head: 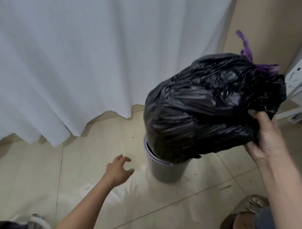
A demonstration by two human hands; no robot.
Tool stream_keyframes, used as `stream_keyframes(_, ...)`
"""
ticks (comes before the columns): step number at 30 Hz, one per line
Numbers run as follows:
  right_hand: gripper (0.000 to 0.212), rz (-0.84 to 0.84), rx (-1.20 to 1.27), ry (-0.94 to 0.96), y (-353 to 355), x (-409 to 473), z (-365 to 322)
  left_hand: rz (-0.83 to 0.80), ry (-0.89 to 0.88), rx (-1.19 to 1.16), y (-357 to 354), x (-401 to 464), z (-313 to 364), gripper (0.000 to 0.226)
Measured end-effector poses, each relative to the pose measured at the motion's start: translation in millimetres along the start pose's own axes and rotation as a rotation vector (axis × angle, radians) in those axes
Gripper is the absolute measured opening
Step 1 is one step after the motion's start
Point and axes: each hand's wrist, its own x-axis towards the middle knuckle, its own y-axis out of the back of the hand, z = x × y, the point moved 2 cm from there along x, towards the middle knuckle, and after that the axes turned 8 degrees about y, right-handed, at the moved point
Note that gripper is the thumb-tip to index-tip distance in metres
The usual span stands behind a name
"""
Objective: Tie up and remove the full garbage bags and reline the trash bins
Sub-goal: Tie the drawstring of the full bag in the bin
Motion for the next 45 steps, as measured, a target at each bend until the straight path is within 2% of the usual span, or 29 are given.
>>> stream_keyframes(3, 0.031, 0.014, 0.044, -0.064, -6.6, -3.6, 11.7, 0.191, -0.006, -0.423, 21.0, -9.4, 27.7, 0.027)
stream_keyframes(6, 0.028, 0.007, -0.033, -0.052, -14.1, -7.1, 24.0, 0.344, -0.009, -0.768, 47.9, -22.4, 51.5, 0.024)
stream_keyframes(9, 0.033, -0.050, -0.093, -0.046, -23.0, -12.1, 37.3, 0.349, -0.116, -0.966, 76.6, -33.1, 65.8, 0.024)
stream_keyframes(12, 0.038, -0.116, -0.125, -0.087, -30.4, -18.0, 51.3, 0.220, -0.316, -0.935, 92.1, -46.9, 73.3, 0.043)
stream_keyframes(15, 0.039, -0.151, -0.112, -0.107, -35.9, -20.0, 54.8, 0.155, -0.444, -0.806, 98.0, -58.7, 78.7, 0.055)
stream_keyframes(18, 0.037, -0.188, -0.061, -0.106, -43.2, -20.6, 51.1, 0.189, -0.541, -0.704, 109.2, -66.8, 82.4, 0.066)
stream_keyframes(21, 0.034, -0.209, -0.006, -0.097, -52.9, -24.1, 51.6, 0.284, -0.579, -0.701, 127.3, -72.5, 77.4, 0.064)
stream_keyframes(24, 0.038, -0.278, 0.022, -0.138, -66.0, -32.9, 64.0, 0.350, -0.517, -0.700, 140.7, -74.7, 63.6, 0.067)
stream_keyframes(29, 0.050, -0.408, -0.003, -0.277, -91.3, -53.6, 104.1, 0.137, -0.385, -0.823, 142.3, -63.9, 28.3, 0.085)
stream_keyframes(34, 0.062, -0.585, -0.005, -0.450, -113.1, -78.2, 139.6, 0.040, -0.200, -0.993, 143.2, -60.3, -10.6, 0.066)
stream_keyframes(38, 0.073, -0.699, -0.028, -0.563, -123.4, -96.1, 159.2, 0.118, -0.056, -1.110, 144.1, -57.4, -28.0, 0.053)
stream_keyframes(40, 0.069, -0.684, 0.004, -0.635, -128.2, -105.4, 162.9, 0.131, -0.002, -1.131, 142.9, -57.2, -33.6, 0.048)
stream_keyframes(43, 0.045, -0.566, -0.052, -0.690, -134.5, -118.3, 164.5, 0.126, 0.096, -1.158, 135.0, -62.3, -41.5, 0.037)
stream_keyframes(45, 0.039, -0.507, -0.110, -0.705, -136.7, -128.1, 162.2, 0.122, 0.151, -1.209, 127.6, -69.1, -47.8, 0.025)
